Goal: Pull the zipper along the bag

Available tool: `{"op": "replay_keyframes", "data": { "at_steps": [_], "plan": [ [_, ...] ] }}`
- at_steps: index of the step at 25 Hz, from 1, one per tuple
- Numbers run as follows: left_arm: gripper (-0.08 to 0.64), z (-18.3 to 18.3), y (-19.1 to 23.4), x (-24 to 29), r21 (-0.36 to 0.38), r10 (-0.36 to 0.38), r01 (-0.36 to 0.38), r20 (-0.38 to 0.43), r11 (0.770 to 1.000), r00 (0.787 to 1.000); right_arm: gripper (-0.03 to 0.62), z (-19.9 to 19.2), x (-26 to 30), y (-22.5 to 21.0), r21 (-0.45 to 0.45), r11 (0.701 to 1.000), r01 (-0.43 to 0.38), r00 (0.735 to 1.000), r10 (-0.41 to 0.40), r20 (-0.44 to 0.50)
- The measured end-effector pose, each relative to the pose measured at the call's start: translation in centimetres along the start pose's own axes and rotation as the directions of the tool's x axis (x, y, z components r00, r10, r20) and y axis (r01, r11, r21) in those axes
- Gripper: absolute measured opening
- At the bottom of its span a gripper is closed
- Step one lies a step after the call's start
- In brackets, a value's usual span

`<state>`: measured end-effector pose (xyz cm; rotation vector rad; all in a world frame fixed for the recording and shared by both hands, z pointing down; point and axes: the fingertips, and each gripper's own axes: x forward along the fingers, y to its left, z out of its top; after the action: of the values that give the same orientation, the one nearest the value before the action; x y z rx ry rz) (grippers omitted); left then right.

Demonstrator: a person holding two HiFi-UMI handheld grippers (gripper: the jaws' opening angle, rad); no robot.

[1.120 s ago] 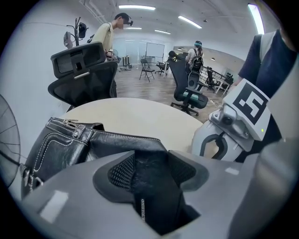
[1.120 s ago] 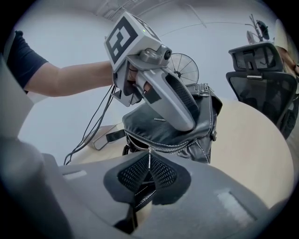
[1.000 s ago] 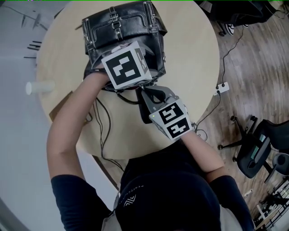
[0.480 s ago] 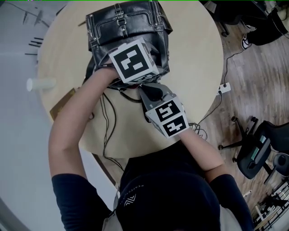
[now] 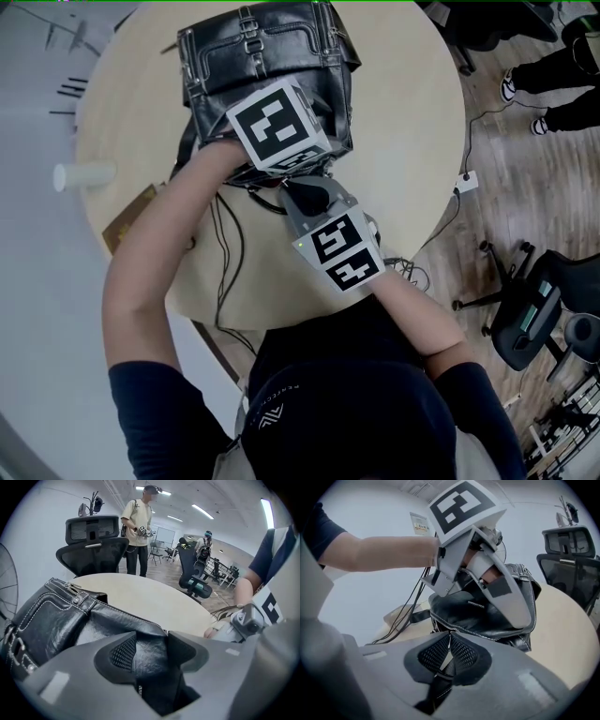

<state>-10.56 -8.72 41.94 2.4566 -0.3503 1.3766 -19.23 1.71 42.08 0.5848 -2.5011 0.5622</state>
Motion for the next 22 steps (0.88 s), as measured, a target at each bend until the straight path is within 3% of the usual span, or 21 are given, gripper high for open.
{"op": "replay_keyframes", "data": {
  "at_steps": [5, 9, 12, 16, 22],
  "plan": [
    [0.235, 0.0, 0.0, 0.2, -0.016, -0.018, 0.018, 0.006, 1.000, 1.000, 0.017, 0.4, 0.1, 0.4, -0.014, 1.000, -0.005, 1.000, 0.005, 0.005],
    [0.211, 0.2, 0.2, -0.3, -0.009, -0.037, 0.037, 0.017, 0.999, 0.999, 0.012, -0.7, -0.1, 0.0, -0.045, 0.998, -0.038, 0.996, 0.034, -0.080],
    [0.202, 0.6, 0.1, -0.9, 0.015, -0.051, 0.051, 0.027, 0.999, 0.998, 0.012, -1.4, -0.6, -0.6, -0.023, 0.998, -0.051, 0.993, 0.048, -0.112],
    [0.254, 0.8, -0.7, -1.5, 0.042, -0.070, 0.069, 0.022, 0.997, 0.997, 0.012, -1.7, -0.3, -0.9, -0.022, 0.999, -0.044, 0.992, 0.041, -0.123],
    [0.267, 0.6, -1.6, -0.7, 0.141, -0.035, 0.038, -0.019, 0.989, 0.999, 0.012, -1.6, -0.3, -1.0, -0.012, 1.000, -0.014, 0.996, 0.013, -0.086]
  ]
}}
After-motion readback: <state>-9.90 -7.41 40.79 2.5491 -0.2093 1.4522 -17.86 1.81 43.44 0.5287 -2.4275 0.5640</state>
